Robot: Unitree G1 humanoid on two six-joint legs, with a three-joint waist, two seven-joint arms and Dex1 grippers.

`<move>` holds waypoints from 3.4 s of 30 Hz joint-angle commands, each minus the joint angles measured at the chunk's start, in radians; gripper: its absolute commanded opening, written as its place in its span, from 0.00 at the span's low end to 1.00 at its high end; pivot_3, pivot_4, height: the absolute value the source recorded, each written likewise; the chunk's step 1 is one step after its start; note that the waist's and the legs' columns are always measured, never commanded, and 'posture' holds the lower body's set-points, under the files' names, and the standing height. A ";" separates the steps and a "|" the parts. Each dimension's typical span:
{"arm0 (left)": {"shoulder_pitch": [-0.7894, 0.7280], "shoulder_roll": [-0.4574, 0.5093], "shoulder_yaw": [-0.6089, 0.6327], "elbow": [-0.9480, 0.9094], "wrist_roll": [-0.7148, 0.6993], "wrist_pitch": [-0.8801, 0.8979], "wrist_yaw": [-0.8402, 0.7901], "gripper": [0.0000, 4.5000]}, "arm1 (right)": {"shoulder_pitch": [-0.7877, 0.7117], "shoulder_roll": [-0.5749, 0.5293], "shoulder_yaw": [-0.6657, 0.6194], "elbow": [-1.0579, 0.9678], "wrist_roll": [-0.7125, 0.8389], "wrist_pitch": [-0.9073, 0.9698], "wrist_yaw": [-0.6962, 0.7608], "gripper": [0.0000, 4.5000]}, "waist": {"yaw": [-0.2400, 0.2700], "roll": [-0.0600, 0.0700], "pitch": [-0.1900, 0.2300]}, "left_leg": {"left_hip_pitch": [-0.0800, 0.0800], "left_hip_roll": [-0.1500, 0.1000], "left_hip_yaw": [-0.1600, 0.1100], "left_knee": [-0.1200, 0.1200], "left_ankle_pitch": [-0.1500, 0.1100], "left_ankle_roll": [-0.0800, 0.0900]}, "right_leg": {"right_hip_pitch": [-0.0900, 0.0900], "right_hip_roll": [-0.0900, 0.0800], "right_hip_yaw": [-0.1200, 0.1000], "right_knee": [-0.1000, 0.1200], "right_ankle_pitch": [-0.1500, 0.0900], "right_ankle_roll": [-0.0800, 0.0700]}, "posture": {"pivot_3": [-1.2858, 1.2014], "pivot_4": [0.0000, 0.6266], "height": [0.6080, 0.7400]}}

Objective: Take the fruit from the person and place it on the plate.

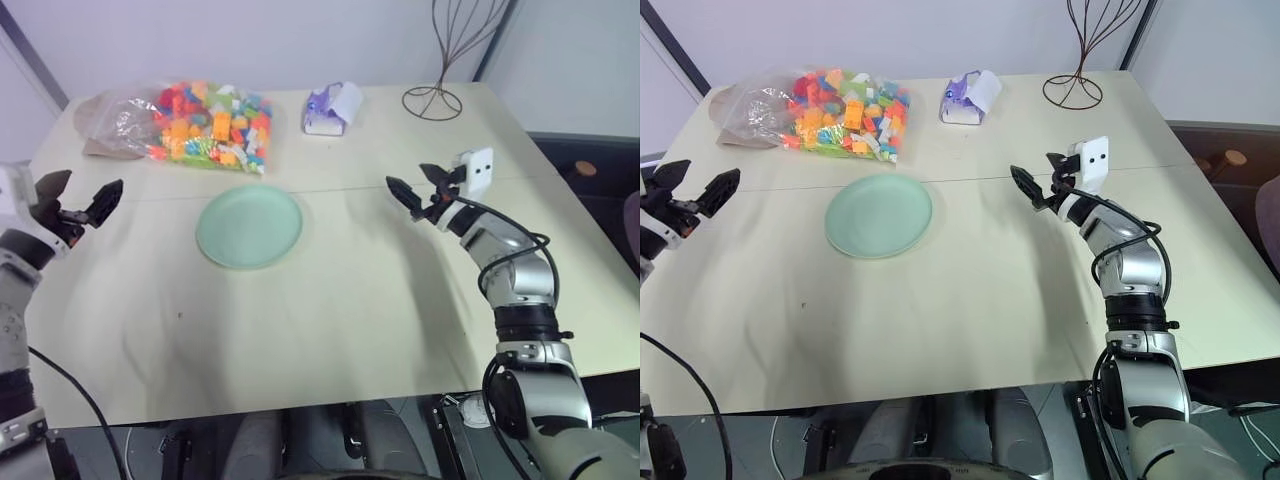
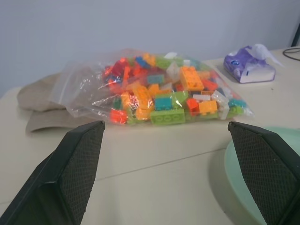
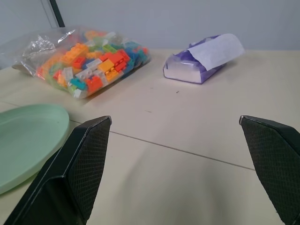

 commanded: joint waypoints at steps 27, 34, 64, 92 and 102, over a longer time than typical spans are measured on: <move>0.116 -0.054 0.038 0.034 0.005 -0.076 0.023 0.98 | 0.073 -0.084 -0.044 -0.049 -0.023 -0.010 0.001 1.00 | 0.002 0.000 0.000 | 0.000 0.000 0.000 0.000 0.000 0.000 | 0.000 0.000 0.000 0.000 0.000 0.000 | 0.52 0.24 1.00; 0.115 -0.059 0.019 0.028 0.014 -0.082 0.023 0.98 | 0.077 -0.087 -0.047 -0.037 -0.031 -0.010 0.001 1.00 | 0.002 0.000 0.000 | 0.000 0.000 0.000 0.000 0.000 0.000 | 0.000 0.000 0.000 0.000 0.000 0.000 | 0.52 0.24 1.00; 0.104 -0.058 0.004 0.034 0.031 -0.090 0.013 0.98 | 0.087 -0.078 -0.043 -0.072 -0.031 0.008 -0.012 1.00 | 0.002 0.000 0.000 | 0.000 0.000 0.000 0.000 0.000 0.000 | 0.000 0.000 0.000 0.000 0.000 0.000 | 0.52 0.24 1.00; -0.135 0.026 -0.202 -0.144 -0.232 0.178 -0.254 0.98 | 0.040 0.042 0.067 -0.302 0.015 0.189 -0.047 1.00 | 0.001 0.001 0.001 | 0.000 0.001 0.000 0.000 0.000 0.000 | 0.000 0.005 0.000 0.000 0.000 0.000 | 0.52 0.24 1.00; -0.085 0.012 -0.178 -0.180 -0.229 0.170 -0.225 0.98 | -0.124 0.094 0.082 -0.032 -0.035 0.068 -0.014 1.00 | -0.002 0.001 0.001 | 0.000 0.001 0.000 0.000 0.000 0.000 | 0.000 0.003 0.000 0.000 0.000 0.000 | 0.52 0.24 1.00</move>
